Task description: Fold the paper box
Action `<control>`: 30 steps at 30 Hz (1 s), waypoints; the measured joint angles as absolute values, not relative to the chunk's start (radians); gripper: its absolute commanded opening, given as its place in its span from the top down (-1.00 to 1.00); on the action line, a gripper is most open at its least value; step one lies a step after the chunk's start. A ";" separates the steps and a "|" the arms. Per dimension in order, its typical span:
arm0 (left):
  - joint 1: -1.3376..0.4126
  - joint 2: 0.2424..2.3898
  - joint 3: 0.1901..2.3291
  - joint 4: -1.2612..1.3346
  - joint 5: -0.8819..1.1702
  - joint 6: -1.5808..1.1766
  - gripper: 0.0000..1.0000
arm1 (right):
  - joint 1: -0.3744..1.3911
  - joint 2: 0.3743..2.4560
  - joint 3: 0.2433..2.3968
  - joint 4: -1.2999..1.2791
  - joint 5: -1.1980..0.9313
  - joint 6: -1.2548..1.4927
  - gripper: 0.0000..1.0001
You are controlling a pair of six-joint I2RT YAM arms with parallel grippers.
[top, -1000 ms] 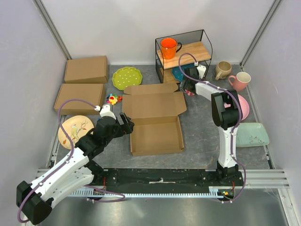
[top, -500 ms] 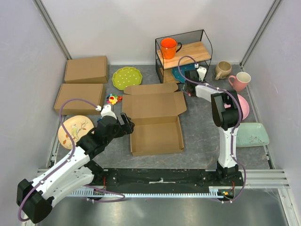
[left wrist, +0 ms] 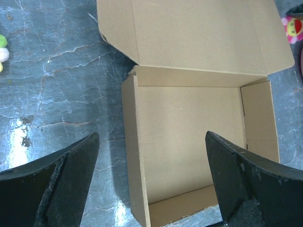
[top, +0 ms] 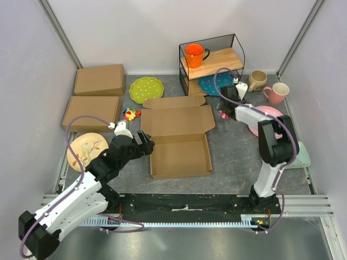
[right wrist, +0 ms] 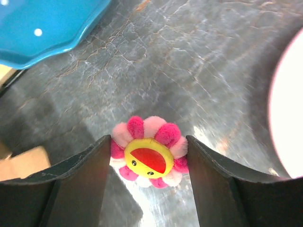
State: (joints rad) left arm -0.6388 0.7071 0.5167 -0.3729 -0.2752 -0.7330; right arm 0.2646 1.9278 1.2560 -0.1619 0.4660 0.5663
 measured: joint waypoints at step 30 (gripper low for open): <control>-0.636 0.607 0.506 -0.422 -0.259 -0.778 -0.99 | 1.068 1.338 0.915 -0.383 0.395 0.671 -0.96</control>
